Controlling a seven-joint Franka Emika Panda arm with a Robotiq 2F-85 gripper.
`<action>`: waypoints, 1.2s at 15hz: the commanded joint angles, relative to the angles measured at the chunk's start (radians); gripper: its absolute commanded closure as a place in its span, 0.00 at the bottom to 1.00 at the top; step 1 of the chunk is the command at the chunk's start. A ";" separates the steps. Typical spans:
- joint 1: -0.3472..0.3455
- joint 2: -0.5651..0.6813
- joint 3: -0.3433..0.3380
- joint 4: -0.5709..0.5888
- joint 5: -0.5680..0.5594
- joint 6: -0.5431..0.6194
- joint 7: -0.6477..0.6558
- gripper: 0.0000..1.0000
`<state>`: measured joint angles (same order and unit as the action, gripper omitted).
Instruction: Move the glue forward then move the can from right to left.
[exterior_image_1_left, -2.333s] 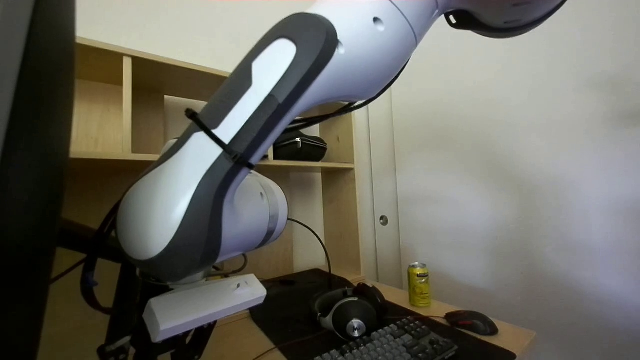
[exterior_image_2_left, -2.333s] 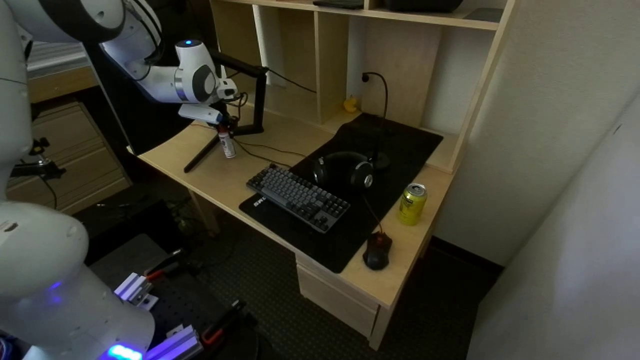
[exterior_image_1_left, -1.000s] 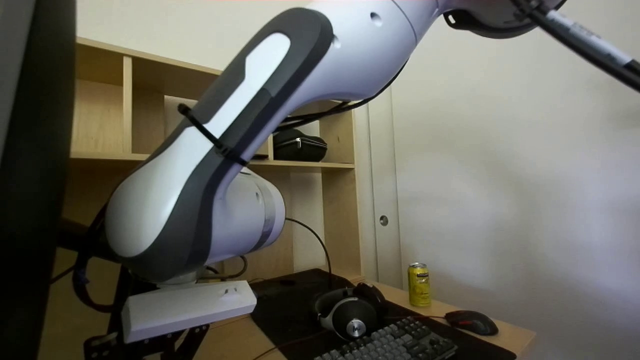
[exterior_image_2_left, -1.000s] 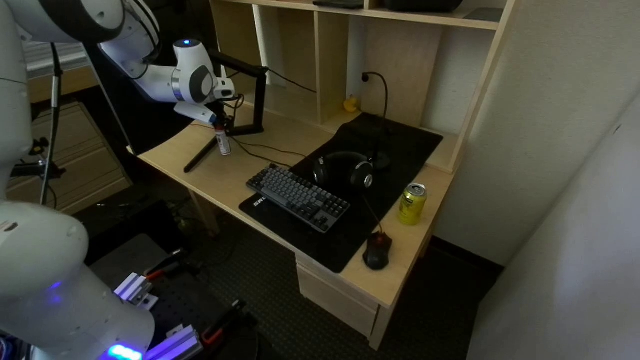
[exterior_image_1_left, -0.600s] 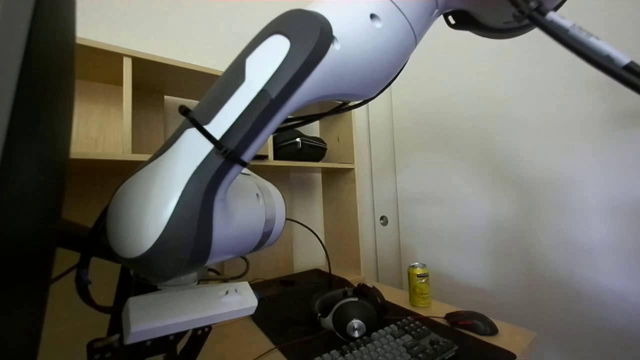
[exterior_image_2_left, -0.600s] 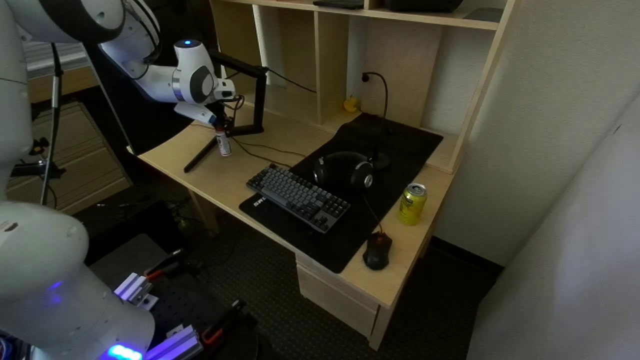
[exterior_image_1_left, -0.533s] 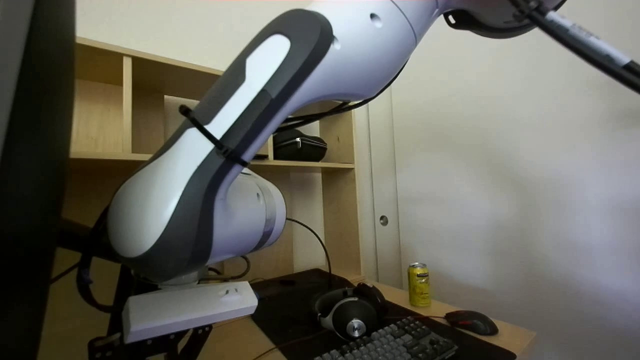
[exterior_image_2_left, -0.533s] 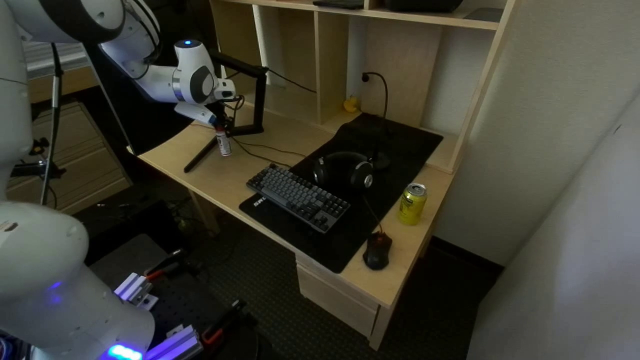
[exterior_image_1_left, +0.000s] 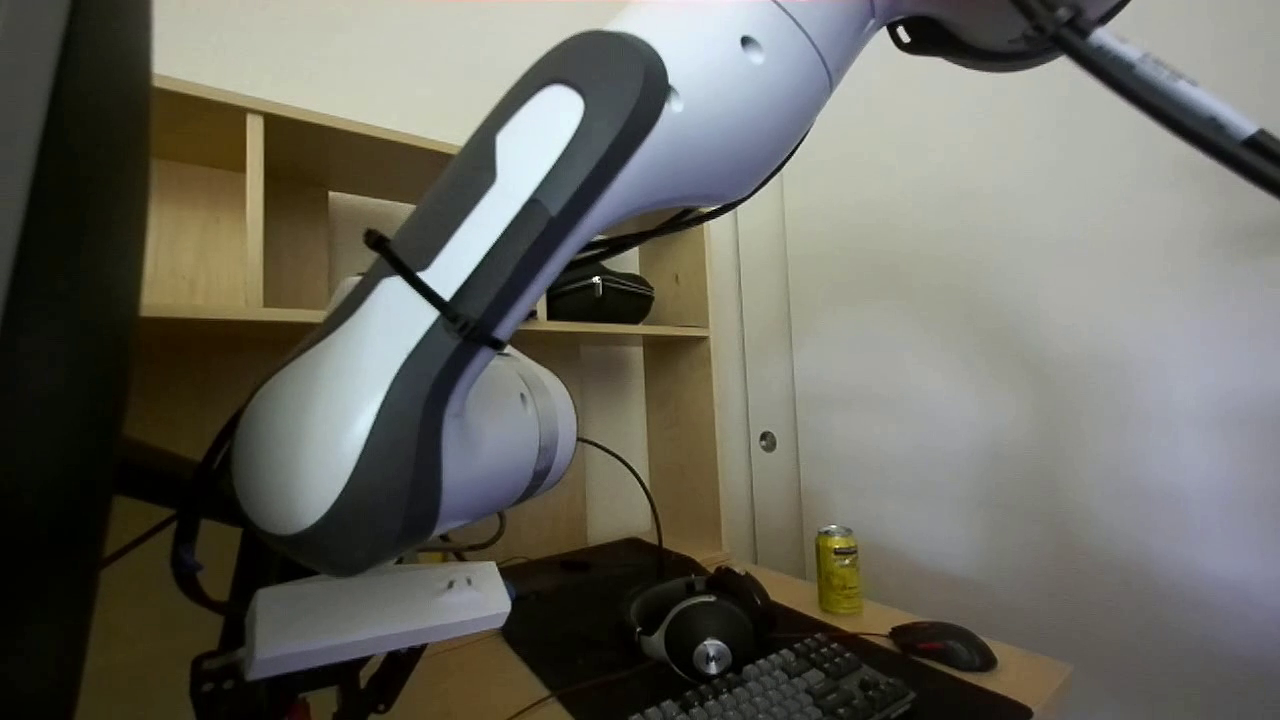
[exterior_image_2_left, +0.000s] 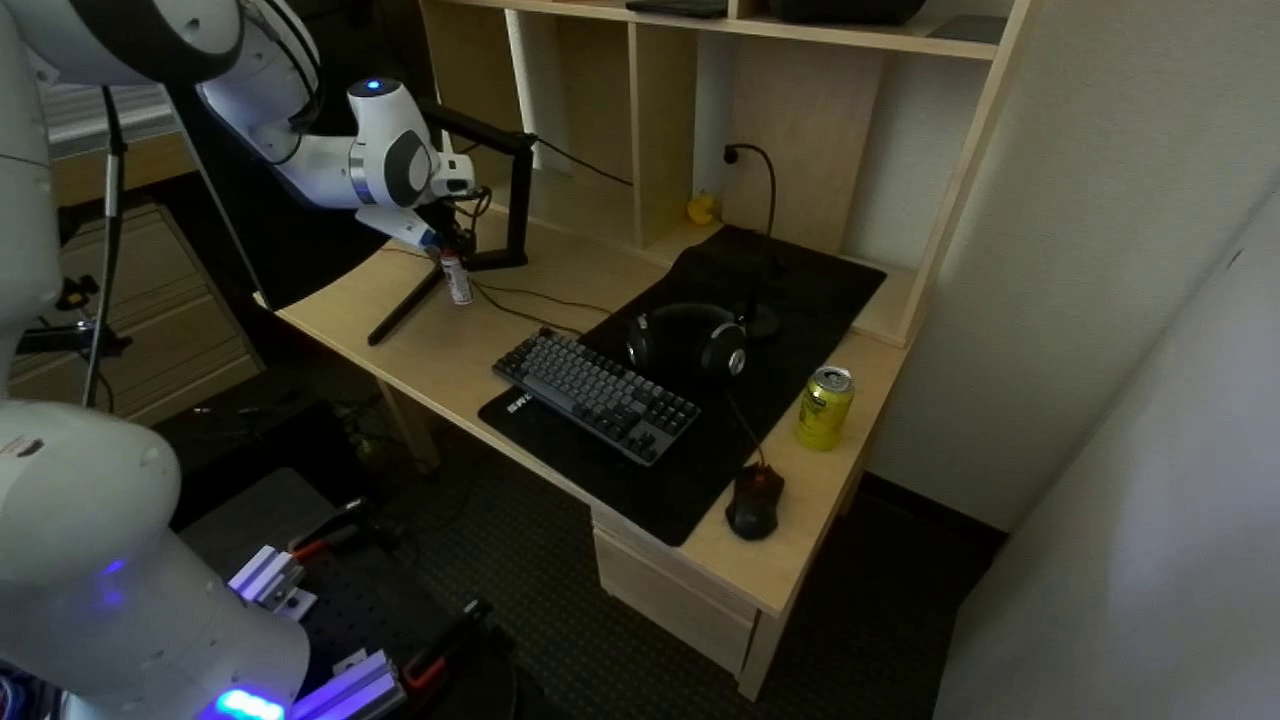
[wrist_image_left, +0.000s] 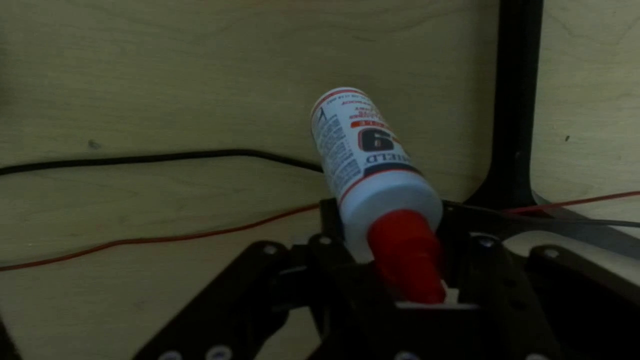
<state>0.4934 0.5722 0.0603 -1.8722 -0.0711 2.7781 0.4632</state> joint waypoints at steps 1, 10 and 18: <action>-0.056 -0.144 0.024 -0.040 0.027 -0.054 -0.075 0.80; -0.092 -0.155 0.025 -0.002 0.001 -0.133 -0.051 0.80; -0.129 -0.030 0.084 -0.041 0.085 0.025 -0.135 0.80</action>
<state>0.4091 0.5345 0.0827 -1.8864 -0.0434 2.7223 0.3973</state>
